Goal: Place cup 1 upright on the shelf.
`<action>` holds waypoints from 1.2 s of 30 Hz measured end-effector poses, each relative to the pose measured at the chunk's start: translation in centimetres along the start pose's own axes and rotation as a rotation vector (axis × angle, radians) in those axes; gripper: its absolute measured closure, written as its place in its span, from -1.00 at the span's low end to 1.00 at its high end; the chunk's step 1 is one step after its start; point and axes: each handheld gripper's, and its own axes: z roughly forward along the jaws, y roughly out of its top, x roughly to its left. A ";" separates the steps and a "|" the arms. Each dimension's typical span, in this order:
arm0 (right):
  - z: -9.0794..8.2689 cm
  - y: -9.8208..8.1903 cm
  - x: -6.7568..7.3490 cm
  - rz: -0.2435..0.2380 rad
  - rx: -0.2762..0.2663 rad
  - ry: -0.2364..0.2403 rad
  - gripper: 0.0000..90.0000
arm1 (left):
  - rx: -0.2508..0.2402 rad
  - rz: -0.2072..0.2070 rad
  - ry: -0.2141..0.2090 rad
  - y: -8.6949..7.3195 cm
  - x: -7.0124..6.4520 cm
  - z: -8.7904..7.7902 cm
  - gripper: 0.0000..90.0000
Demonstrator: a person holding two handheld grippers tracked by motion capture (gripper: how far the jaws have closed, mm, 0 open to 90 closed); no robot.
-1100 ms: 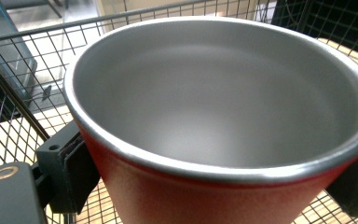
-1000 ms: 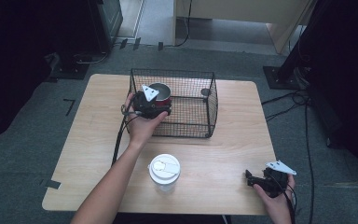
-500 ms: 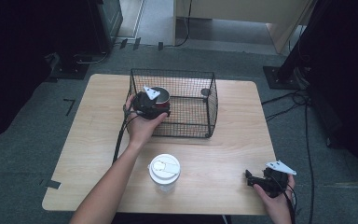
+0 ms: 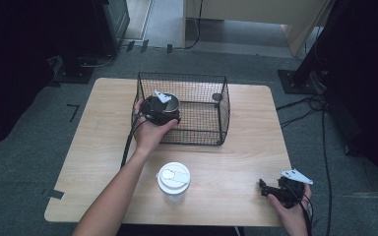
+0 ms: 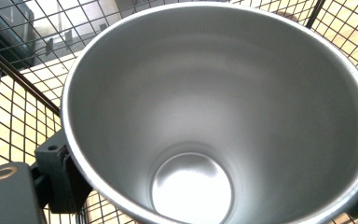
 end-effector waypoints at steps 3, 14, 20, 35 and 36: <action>0.0 0.0 0.0 0.001 0.000 -0.001 -0.98 | 0.006 -0.006 -0.005 0.0 0.1 0.1 -0.84; 0.0 0.0 0.0 0.001 0.000 -0.001 -0.98 | 0.015 0.000 0.001 0.5 0.3 -0.5 -0.98; 0.0 0.0 0.0 0.001 0.001 -0.001 -0.98 | 0.001 -0.003 -0.009 0.6 0.4 -1.0 -1.00; 0.0 0.0 0.0 0.001 0.001 -0.001 -0.98 | -0.180 -0.011 -0.055 1.1 0.3 -4.8 -1.00; 0.0 0.0 0.0 0.001 0.001 -0.002 -0.98 | -0.197 -0.010 -0.054 1.2 0.4 -5.2 -1.00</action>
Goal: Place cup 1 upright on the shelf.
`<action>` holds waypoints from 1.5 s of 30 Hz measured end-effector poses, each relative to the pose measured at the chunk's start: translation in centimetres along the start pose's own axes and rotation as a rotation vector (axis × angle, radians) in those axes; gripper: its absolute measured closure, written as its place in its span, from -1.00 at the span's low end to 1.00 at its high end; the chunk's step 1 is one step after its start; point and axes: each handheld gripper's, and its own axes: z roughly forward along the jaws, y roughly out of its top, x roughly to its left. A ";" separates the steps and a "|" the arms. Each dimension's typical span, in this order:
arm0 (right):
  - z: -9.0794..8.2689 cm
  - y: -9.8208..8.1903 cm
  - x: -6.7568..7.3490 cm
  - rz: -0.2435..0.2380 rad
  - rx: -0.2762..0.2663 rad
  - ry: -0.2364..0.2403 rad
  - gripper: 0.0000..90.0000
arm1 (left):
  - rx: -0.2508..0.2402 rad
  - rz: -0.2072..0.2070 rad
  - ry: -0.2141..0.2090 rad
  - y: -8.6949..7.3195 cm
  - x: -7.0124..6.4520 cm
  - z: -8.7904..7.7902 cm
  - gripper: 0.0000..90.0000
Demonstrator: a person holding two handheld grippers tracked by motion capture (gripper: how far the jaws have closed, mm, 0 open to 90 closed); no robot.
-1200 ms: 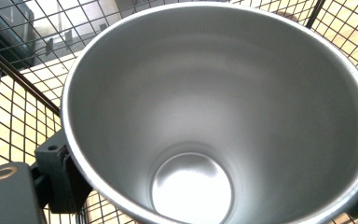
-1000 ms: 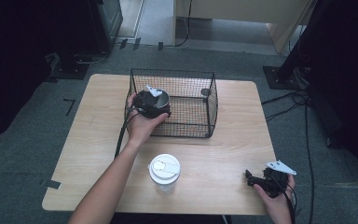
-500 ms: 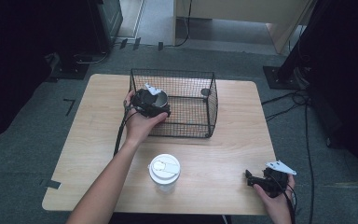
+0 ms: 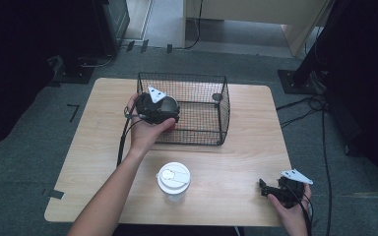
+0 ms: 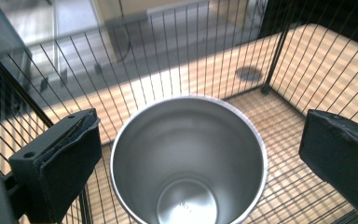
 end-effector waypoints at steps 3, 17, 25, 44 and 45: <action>0.0 0.0 0.0 0.000 0.000 0.000 -0.98 | -0.035 -0.004 -0.003 0.3 0.1 -0.9 -1.00; 0.0 0.0 0.0 -0.001 0.000 0.000 -0.98 | -0.091 -0.002 -0.074 -0.4 0.0 -4.8 -1.00; 0.0 0.0 0.0 -0.001 0.000 -0.001 -0.98 | -0.101 -0.033 -0.096 -1.5 0.9 -6.8 -1.00; 0.0 0.0 0.0 0.002 -0.001 -0.001 -0.98 | -0.083 -0.062 -0.028 -5.5 3.5 -10.4 -1.00; 0.0 0.0 0.0 0.000 0.000 0.000 -0.98 | -0.081 -0.068 -0.026 -5.8 3.7 -10.5 -1.00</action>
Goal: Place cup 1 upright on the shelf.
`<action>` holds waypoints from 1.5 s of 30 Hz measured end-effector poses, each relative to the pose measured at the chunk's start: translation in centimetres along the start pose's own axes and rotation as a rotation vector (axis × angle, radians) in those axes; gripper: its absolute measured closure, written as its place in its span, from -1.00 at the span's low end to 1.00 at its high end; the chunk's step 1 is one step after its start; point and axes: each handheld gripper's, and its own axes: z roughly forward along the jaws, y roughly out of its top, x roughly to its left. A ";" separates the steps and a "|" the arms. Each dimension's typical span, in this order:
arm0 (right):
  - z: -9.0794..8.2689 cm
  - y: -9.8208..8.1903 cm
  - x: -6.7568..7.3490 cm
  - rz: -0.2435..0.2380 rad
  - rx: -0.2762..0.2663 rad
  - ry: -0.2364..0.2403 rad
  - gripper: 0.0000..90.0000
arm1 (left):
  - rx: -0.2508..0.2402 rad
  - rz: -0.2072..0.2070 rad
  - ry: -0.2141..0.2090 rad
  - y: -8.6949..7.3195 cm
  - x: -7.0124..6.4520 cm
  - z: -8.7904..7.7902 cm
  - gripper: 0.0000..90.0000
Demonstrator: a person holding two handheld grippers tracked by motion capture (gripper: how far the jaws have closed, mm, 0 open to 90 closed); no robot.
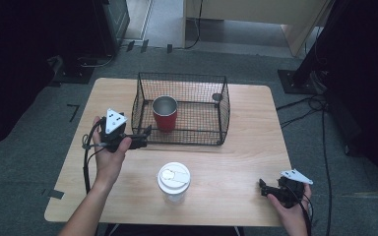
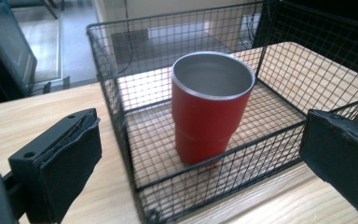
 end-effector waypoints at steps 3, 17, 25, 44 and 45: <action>0.0 0.0 0.0 0.000 0.000 0.000 -0.98 | 0.003 -0.013 0.014 -0.8 0.5 -0.4 -1.00; 0.1 0.0 0.0 -0.001 0.000 -0.001 -0.98 | 0.021 -0.011 0.075 -4.6 2.3 -2.2 -1.00; 0.1 0.0 0.0 -0.002 0.000 -0.001 -0.98 | 0.056 -0.018 0.096 -7.4 3.0 -2.3 -1.00; 0.1 0.0 -0.1 0.003 -0.001 -0.008 -0.98 | 0.203 -0.026 0.157 -13.5 5.6 -3.7 -1.00; 0.1 0.0 -0.1 0.003 -0.002 -0.008 -0.98 | 0.228 -0.030 0.163 -14.1 6.0 -3.9 -1.00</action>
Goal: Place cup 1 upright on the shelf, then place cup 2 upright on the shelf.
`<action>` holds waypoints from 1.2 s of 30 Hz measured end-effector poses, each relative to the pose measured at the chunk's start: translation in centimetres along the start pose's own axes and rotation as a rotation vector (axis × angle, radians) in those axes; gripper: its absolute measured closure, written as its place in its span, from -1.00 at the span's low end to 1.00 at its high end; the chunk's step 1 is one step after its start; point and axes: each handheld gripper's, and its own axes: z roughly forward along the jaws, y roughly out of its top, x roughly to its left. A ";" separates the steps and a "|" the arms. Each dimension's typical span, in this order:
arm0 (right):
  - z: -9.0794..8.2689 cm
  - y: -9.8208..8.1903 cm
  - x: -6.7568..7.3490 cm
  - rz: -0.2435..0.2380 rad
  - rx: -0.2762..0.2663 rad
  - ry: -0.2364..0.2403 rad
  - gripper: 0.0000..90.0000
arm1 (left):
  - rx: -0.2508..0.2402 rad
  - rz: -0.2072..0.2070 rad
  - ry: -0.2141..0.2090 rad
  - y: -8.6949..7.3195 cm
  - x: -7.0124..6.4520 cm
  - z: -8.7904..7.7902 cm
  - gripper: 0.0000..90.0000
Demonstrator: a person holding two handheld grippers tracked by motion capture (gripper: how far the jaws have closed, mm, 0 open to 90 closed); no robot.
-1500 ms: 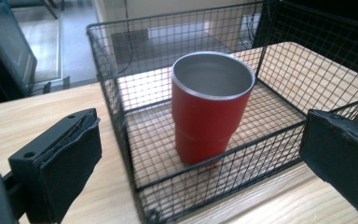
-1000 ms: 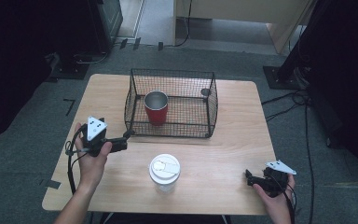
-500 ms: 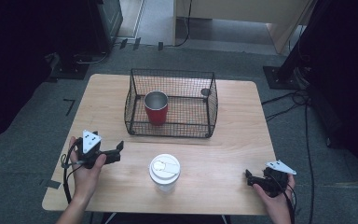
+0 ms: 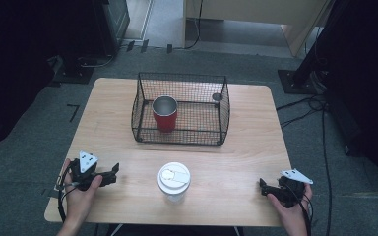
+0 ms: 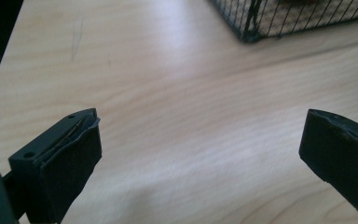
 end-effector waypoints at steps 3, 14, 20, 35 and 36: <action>0.0 0.0 0.0 0.000 0.000 0.000 -0.98 | 0.034 0.014 0.020 -0.8 0.5 0.0 -1.00; 0.0 0.0 0.0 0.000 0.000 0.000 -0.98 | 0.113 0.006 0.037 -2.2 1.8 -0.2 -1.00; -0.1 -0.1 0.0 -0.001 0.002 0.004 -0.98 | 0.148 0.016 0.018 -2.3 1.7 0.2 -1.00; -1.7 0.6 1.8 -0.029 -0.069 0.069 -0.98 | 0.170 -0.015 -0.035 -2.1 2.0 0.6 -1.00; -1.7 0.6 1.8 -0.029 -0.069 0.069 -0.98 | 0.170 -0.015 -0.035 -2.1 2.0 0.6 -1.00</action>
